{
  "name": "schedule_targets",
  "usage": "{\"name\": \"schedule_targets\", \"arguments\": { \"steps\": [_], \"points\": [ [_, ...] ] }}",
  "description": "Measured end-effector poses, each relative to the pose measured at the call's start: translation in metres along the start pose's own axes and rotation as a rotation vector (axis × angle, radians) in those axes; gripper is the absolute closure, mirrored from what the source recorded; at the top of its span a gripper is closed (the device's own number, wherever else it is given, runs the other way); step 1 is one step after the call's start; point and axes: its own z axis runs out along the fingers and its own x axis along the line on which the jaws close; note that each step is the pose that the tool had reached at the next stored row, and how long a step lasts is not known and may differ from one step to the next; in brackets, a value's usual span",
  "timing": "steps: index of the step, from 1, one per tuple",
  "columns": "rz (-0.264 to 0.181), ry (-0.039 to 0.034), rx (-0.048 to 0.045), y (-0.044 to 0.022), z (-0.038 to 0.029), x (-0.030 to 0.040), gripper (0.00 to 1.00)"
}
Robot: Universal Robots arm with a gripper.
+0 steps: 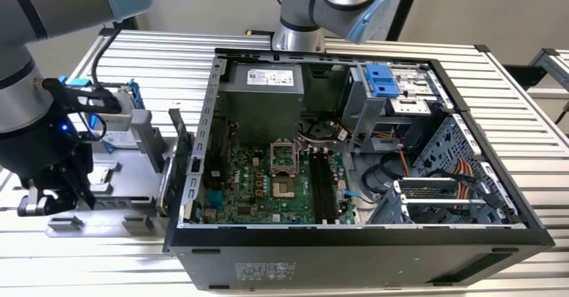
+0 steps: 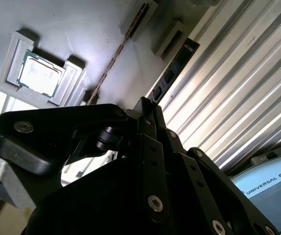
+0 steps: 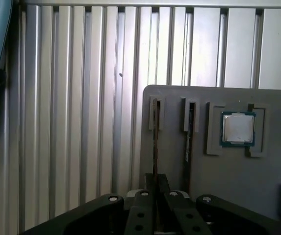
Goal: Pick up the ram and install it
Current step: 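Pick up the ram and move it above insertion slot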
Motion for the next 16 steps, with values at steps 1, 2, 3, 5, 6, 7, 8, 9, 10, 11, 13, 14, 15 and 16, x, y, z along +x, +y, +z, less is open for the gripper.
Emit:
{"name": "schedule_targets", "arguments": {
  "steps": [1,2,3,5,6,7,8,9,10,11,13,14,15,16],
  "points": [
    [0.000,0.0000,0.0000,0.0000,-0.0012,0.0001,1.00],
    [0.000,-0.0001,0.0001,0.0000,-0.0024,0.0001,1.00],
    [0.000,0.0000,0.0001,0.0000,-0.0038,0.0002,1.00],
    [0.000,0.0000,0.0000,0.0001,-0.0065,0.0004,1.00],
    [0.000,0.0001,-0.0001,0.0001,-0.0079,0.0005,1.00],
    [0.000,0.0000,0.0000,0.0001,-0.0092,0.0005,1.00],
    [0.000,0.0000,0.0000,0.0001,-0.0106,0.0006,1.00],
    [0.000,0.0000,0.0000,0.0001,-0.0119,0.0007,1.00],
    [0.000,0.0000,0.0000,0.0002,-0.0133,0.0008,1.00],
    [0.000,0.0000,0.0000,0.0001,-0.0145,0.0009,1.00],
    [0.000,0.0000,0.0000,0.0001,-0.0170,0.0011,1.00],
    [0.000,0.0000,0.0000,0.0002,-0.0183,0.0011,1.00],
    [0.000,0.0000,0.0000,0.0002,-0.0196,0.0012,1.00],
    [0.000,0.0000,0.0001,0.0002,-0.0210,0.0013,1.00]
  ]
}}
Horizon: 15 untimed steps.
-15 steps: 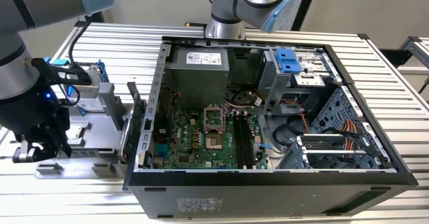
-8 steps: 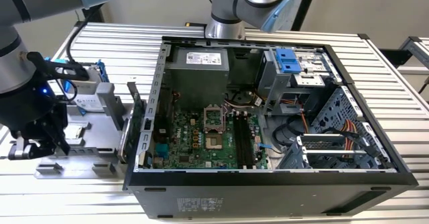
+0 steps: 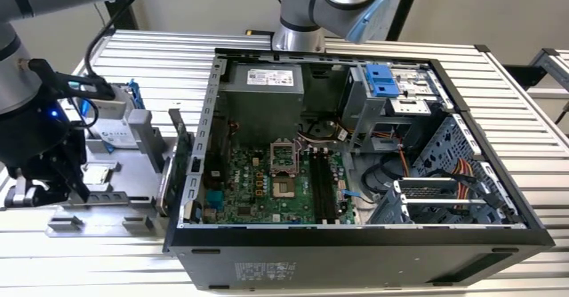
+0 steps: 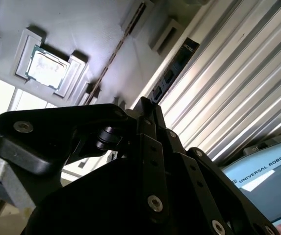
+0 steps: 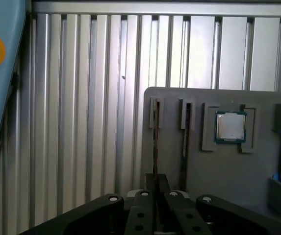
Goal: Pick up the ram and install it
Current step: 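Pick up the ram and move it above insertion slot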
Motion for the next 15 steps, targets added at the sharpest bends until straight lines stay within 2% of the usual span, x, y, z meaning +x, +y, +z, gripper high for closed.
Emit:
{"name": "schedule_targets", "arguments": {
  "steps": [15],
  "points": [
    [0.000,0.0000,0.0000,0.0002,-0.0190,0.0011,1.00]
  ]
}}
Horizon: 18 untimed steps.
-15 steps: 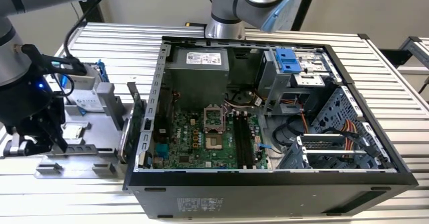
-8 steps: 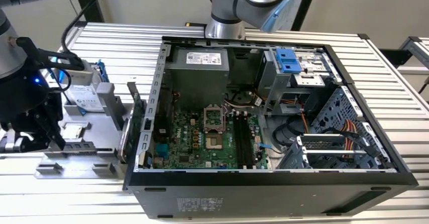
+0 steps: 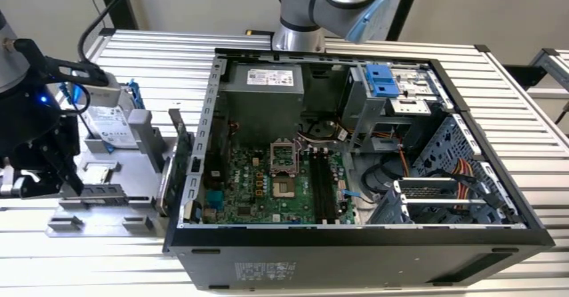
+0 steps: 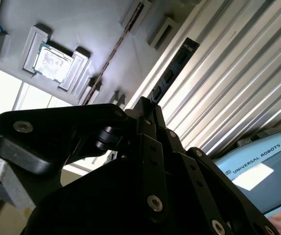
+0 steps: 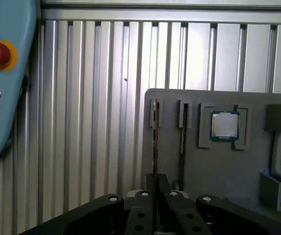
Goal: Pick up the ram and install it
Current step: 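Pick up the ram and move it above insertion slot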
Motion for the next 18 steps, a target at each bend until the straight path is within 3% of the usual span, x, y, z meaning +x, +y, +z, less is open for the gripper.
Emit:
{"name": "schedule_targets", "arguments": {
  "steps": [18],
  "points": [
    [0.000,0.0000,0.0000,0.0003,-0.0205,0.0012,1.00]
  ]
}}
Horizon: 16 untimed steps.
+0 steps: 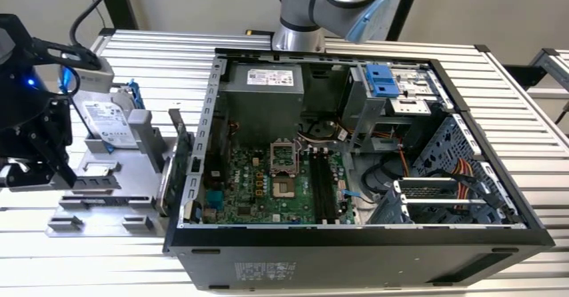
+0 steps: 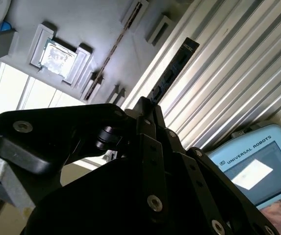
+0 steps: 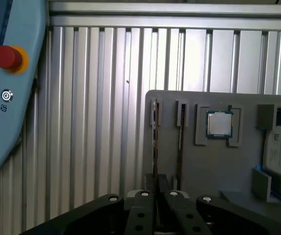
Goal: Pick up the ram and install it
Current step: 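Pick up the ram and move it above insertion slot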
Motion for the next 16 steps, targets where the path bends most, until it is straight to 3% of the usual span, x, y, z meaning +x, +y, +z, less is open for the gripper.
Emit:
{"name": "schedule_targets", "arguments": {
  "steps": [16],
  "points": [
    [0.000,0.0000,0.0001,0.0001,-0.0169,0.0010,1.00]
  ]
}}
